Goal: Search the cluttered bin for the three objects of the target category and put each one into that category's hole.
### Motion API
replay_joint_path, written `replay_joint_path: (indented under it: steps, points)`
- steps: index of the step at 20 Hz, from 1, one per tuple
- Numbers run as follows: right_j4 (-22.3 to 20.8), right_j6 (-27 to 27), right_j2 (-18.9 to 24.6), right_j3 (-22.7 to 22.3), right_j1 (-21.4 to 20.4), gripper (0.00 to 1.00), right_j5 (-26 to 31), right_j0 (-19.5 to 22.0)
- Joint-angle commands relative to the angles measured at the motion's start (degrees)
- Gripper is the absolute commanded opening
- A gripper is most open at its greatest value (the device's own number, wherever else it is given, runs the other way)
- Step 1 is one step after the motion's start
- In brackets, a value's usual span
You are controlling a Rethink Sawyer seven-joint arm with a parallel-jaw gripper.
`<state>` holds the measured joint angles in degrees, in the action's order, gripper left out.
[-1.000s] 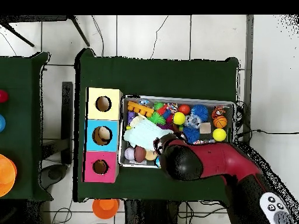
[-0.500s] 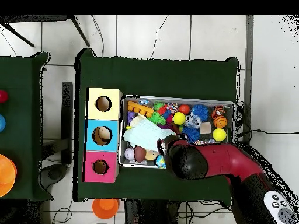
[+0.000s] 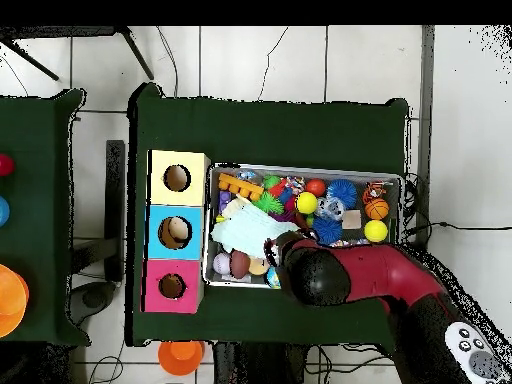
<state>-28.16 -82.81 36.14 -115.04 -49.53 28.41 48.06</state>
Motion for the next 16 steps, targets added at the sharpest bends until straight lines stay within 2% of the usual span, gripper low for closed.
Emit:
replay_joint_path:
  steps: [1,6,16]
  points:
    - [-3.0,3.7,0.6,5.1,3.2,1.00,5.8,-2.5]
    - [-5.7,3.4,-2.4,10.3,7.8,1.00,5.5,-4.5]
    - [-8.4,11.1,-0.7,14.8,11.1,1.00,7.3,0.6]
